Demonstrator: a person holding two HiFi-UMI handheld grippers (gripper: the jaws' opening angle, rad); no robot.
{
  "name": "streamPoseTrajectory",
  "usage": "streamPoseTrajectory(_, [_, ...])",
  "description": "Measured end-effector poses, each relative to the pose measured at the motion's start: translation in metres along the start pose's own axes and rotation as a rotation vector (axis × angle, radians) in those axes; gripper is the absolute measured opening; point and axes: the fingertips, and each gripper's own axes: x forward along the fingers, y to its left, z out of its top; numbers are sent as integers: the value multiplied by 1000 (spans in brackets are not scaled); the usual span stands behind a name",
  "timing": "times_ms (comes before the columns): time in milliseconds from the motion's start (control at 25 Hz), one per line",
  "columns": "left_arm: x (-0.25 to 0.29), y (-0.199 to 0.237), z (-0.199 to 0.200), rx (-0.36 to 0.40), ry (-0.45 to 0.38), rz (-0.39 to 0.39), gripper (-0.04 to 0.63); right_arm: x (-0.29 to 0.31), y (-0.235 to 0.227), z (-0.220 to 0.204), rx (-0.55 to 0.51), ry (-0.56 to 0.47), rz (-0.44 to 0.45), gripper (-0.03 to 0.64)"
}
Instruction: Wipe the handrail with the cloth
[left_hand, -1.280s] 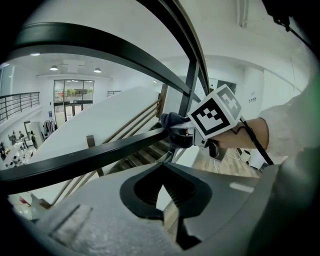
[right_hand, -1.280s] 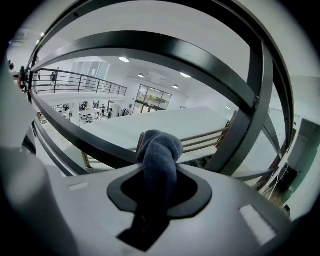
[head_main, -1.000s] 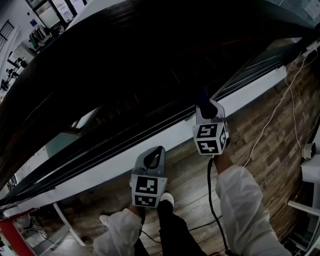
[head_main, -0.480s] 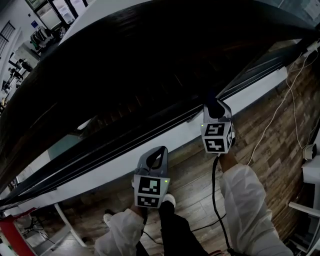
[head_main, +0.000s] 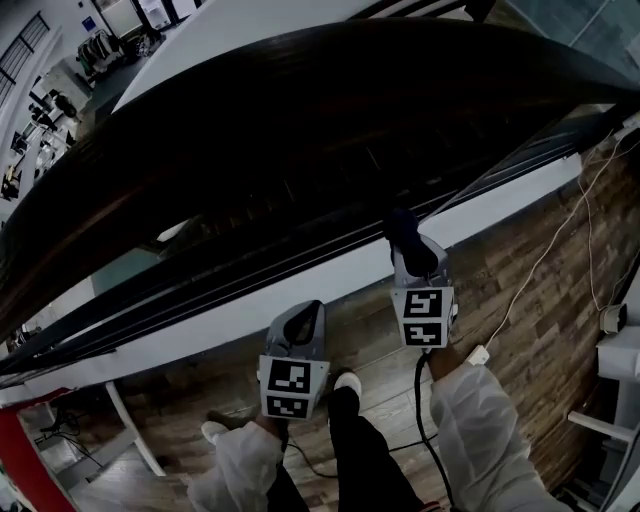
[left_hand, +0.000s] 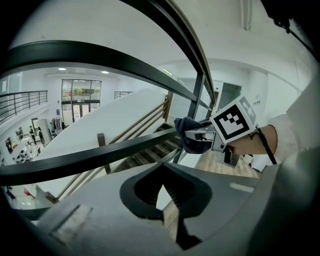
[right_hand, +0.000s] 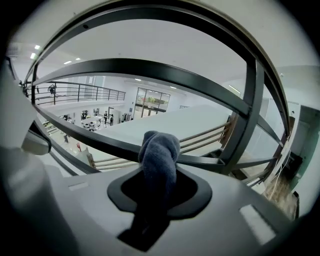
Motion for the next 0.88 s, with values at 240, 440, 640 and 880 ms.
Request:
streamPoseTrajectory(240, [-84,70,-47,-78,24,93,3,-20,138,17,-27,28,152,95])
streamPoseTrajectory(440, [-178,147,-96,-170,35,213,2,-38,279,28,-85,58,298,95])
streamPoseTrajectory(640, [-264,222,-141,-235,38,322,3,-49,414,48,-169,68,438,95])
streamPoseTrajectory(880, [-361,305,-194,-307,26,452,3,-69,572,63,-251,62,598,95])
